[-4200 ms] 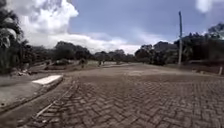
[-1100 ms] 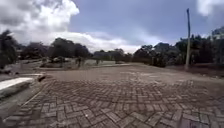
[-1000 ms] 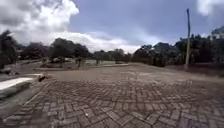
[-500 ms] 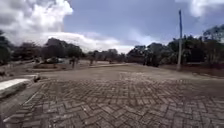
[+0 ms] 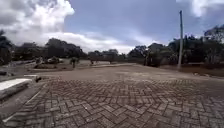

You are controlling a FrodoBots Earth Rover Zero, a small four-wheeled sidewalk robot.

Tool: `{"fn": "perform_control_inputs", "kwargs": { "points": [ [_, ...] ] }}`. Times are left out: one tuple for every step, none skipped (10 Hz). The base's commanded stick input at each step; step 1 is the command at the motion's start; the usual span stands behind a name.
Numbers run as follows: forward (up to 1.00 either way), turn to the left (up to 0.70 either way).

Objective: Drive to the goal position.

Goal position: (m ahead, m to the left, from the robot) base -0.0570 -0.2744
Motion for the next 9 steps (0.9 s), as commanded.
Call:
{"fn": "perform_control_inputs", "kwargs": {
  "points": [
    [0.0,0.0],
    [0.16,0.0],
    [0.3,0.0],
    [0.3,0.0],
    [0.3,0.0],
    [0.3,0.0],
    [0.3,0.2],
    [0.3,0.27],
    [0.3,0.27]
  ]
}}
